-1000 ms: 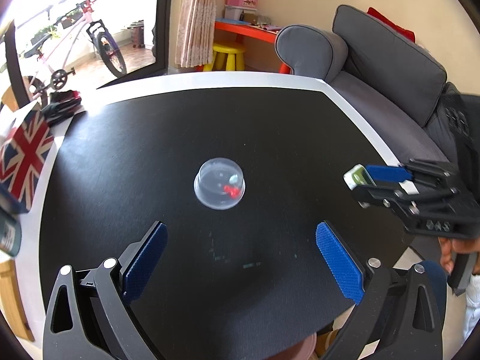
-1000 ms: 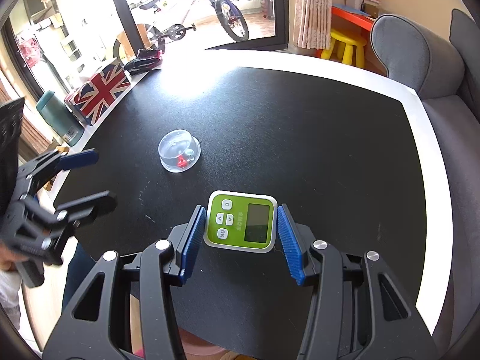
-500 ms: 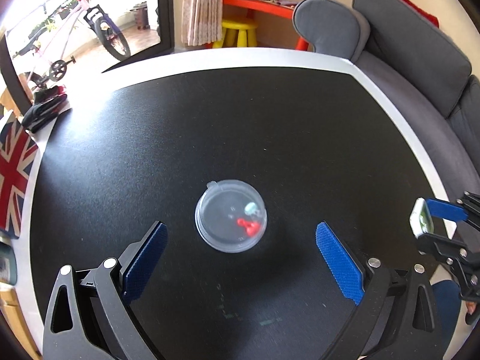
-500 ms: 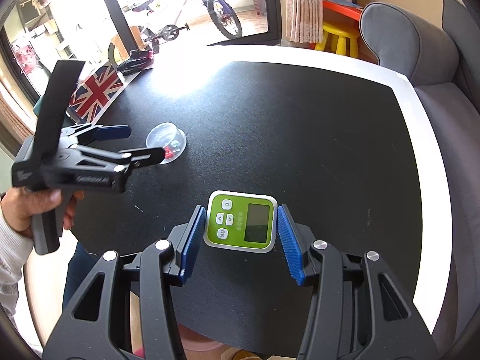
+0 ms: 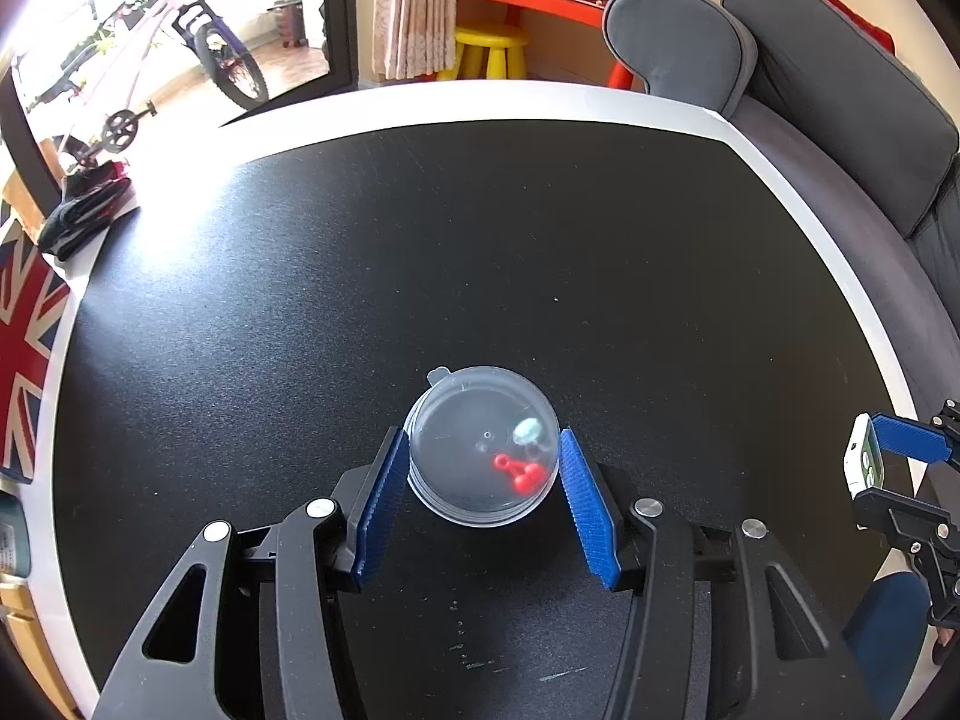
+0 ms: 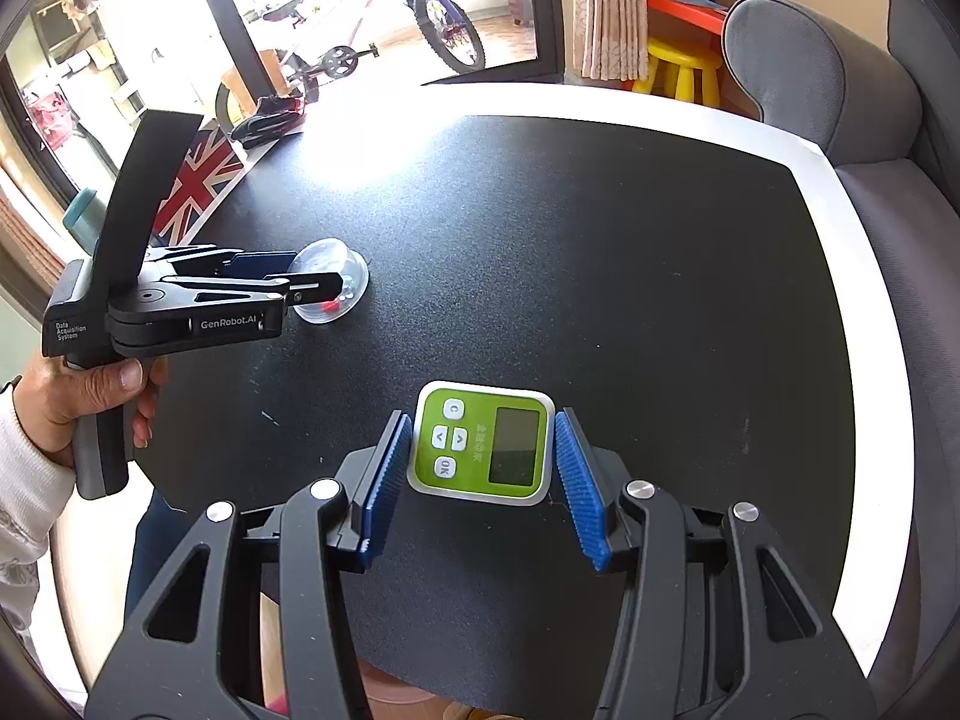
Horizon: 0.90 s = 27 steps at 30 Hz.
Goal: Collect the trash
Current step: 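Lift the green timer with the right gripper while the left gripper grasps the clear container with red pieces, then carry the green timer and clear container over the pink bin with both grippers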
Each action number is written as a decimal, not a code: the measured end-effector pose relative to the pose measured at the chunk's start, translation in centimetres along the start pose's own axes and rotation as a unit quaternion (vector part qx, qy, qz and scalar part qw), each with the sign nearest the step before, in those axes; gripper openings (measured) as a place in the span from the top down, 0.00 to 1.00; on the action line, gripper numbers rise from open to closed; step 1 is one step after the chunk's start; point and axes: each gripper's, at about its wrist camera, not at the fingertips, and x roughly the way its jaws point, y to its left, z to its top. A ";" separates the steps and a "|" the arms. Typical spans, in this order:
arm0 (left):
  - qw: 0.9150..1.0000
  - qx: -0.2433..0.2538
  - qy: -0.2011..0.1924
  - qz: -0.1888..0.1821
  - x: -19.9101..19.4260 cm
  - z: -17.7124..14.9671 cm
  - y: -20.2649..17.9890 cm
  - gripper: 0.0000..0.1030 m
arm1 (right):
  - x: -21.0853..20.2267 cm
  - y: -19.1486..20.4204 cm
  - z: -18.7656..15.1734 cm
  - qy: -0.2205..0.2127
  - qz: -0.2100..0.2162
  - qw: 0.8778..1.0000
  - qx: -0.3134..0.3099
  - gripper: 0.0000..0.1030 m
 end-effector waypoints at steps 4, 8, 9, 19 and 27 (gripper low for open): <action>1.000 0.001 -0.008 0.000 -0.6 -0.4 -0.1 0.51 | 0.0 0.2 0.0 -0.001 0.001 1.000 -0.002 0.52; 1.000 0.008 -0.014 0.001 -1.7 -1.2 -0.4 0.51 | -0.4 0.3 -0.2 -0.006 0.003 1.000 -0.006 0.52; 1.000 0.010 -0.018 0.001 -2.1 -1.6 -0.5 0.51 | -0.6 0.4 -0.2 -0.007 0.002 1.000 -0.008 0.52; 0.998 0.027 -0.058 -0.012 -7.8 -5.8 -2.3 0.51 | -3.5 2.8 -2.2 -0.029 -0.001 0.999 -0.031 0.52; 0.994 0.044 -0.092 -0.027 -12.5 -9.0 -3.7 0.51 | -6.3 4.2 -4.5 -0.048 0.000 0.998 -0.045 0.52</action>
